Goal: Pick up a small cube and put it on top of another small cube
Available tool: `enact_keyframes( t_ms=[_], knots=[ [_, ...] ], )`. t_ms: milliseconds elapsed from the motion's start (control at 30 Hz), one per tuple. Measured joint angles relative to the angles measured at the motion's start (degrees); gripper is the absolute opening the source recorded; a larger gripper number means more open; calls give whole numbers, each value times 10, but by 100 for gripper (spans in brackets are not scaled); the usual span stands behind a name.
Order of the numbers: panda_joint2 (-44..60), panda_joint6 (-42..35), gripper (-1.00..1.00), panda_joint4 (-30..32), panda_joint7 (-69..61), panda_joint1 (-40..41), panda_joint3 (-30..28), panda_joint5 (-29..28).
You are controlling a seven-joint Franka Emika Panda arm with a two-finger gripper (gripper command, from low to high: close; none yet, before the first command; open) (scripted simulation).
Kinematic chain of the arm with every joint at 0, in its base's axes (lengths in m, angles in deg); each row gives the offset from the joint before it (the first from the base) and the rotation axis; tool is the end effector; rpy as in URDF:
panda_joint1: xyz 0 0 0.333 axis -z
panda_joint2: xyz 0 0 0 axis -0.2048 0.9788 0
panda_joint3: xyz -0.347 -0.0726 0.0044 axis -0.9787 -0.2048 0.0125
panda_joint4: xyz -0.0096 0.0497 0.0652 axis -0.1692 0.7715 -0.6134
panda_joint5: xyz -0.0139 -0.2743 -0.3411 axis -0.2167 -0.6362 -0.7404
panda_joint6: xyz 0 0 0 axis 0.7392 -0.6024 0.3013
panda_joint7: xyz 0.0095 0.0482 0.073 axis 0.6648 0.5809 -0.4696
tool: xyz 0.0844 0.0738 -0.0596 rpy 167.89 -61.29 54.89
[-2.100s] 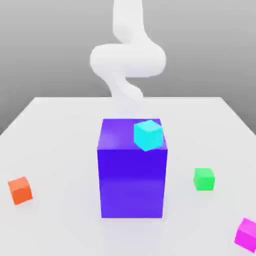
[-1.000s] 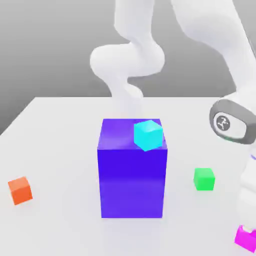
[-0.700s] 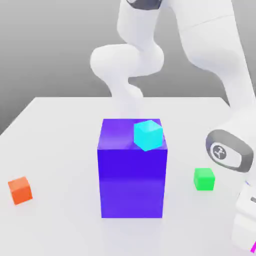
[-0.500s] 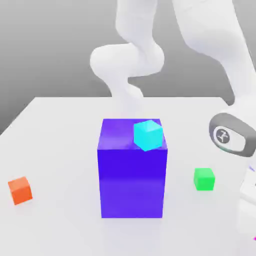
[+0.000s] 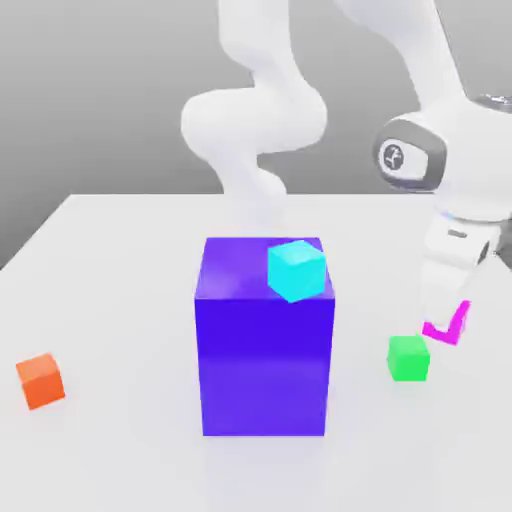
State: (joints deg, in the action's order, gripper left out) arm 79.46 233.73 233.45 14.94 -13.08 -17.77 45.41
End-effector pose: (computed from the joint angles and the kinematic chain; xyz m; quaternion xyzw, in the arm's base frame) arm 0.2738 0.2582 0.2200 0.9955 0.0943 0.0015 0.0054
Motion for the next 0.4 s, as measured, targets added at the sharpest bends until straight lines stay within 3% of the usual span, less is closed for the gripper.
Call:
enact_keyframes(
  t_ms=[67,133,267,300,400],
  knots=[
    [-16,13,-100,28,-12,-17,-3,25],
    [13,47,-100,34,-5,-12,2,15],
    [95,126,-100,33,50,3,-4,-64],
    [115,143,100,32,70,2,-12,-91],
    [115,143,100,32,70,4,-12,-91]
  ],
)
